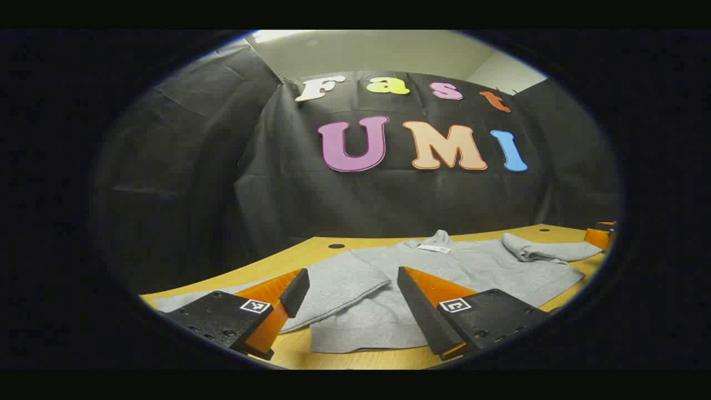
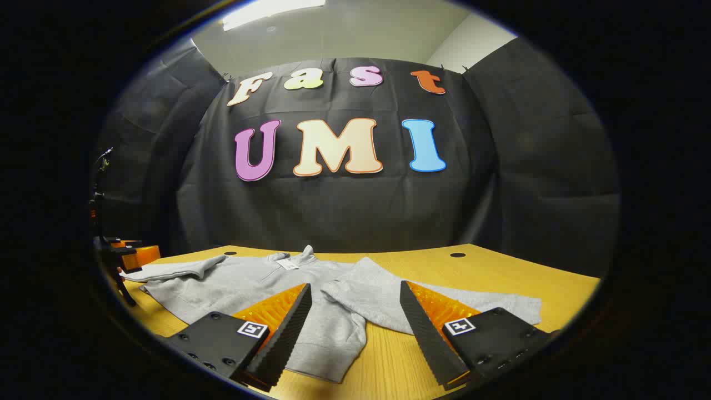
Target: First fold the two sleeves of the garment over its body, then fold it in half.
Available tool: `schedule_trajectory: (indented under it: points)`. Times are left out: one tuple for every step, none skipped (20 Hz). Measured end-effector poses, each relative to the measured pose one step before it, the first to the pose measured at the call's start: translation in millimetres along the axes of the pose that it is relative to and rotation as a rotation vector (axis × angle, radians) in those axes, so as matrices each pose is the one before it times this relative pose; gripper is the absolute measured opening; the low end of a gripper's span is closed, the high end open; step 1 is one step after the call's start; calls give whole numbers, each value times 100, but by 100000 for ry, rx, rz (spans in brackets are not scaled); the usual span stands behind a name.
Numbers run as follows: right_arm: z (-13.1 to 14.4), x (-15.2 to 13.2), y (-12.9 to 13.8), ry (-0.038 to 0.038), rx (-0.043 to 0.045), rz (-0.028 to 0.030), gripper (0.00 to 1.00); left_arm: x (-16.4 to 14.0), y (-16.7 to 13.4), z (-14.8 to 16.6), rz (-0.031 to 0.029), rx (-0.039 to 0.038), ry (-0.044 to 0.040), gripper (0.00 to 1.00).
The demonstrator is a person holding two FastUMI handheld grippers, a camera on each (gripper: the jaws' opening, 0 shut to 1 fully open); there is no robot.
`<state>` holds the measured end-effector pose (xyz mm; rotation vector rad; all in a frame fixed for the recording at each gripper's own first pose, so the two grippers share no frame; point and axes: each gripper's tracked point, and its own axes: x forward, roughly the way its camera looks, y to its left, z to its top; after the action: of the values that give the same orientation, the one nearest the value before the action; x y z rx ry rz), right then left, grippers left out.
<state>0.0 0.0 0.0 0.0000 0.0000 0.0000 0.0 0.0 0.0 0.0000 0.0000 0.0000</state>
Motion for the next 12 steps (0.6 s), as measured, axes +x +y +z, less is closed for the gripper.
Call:
schedule_trajectory:
  points:
    - [49,52,-40,16,6,-1,99,-2,-16,75,-169,-18,8,94]
    - [-43,-38,47,45,45,-8,99,3,14,-53,-107,-1,39,94]
    - [52,-44,4,-86,-56,22,99,7,3,6,-1,-39,-3,95]
    - [-74,-2,-20,95,59,-28,99,24,-17,0,-20,-8,107,95]
    - [41,14,9,-62,-56,18,99,-21,-25,49,5,-59,89,95]
    - [-11,-27,-15,57,43,-20,99,-23,30,-20,-17,-9,27,94]
    - [27,12,2,-24,-22,-5,99,-12,5,72,-8,1,12,94]
    - [-17,-63,19,5,-17,-16,99,66,-7,-87,15,-1,-5,94]
    - [65,25,-15,30,43,-29,99,-28,-15,85,14,27,63,94]
    - [-111,-7,-3,-100,-60,19,99,-7,31,-40,172,-31,-193,94]
    - [73,14,-5,84,53,-28,99,46,7,78,102,172,67,94]
    - [-51,-72,37,-111,-56,27,99,5,-86,-14,-184,-37,-298,94]
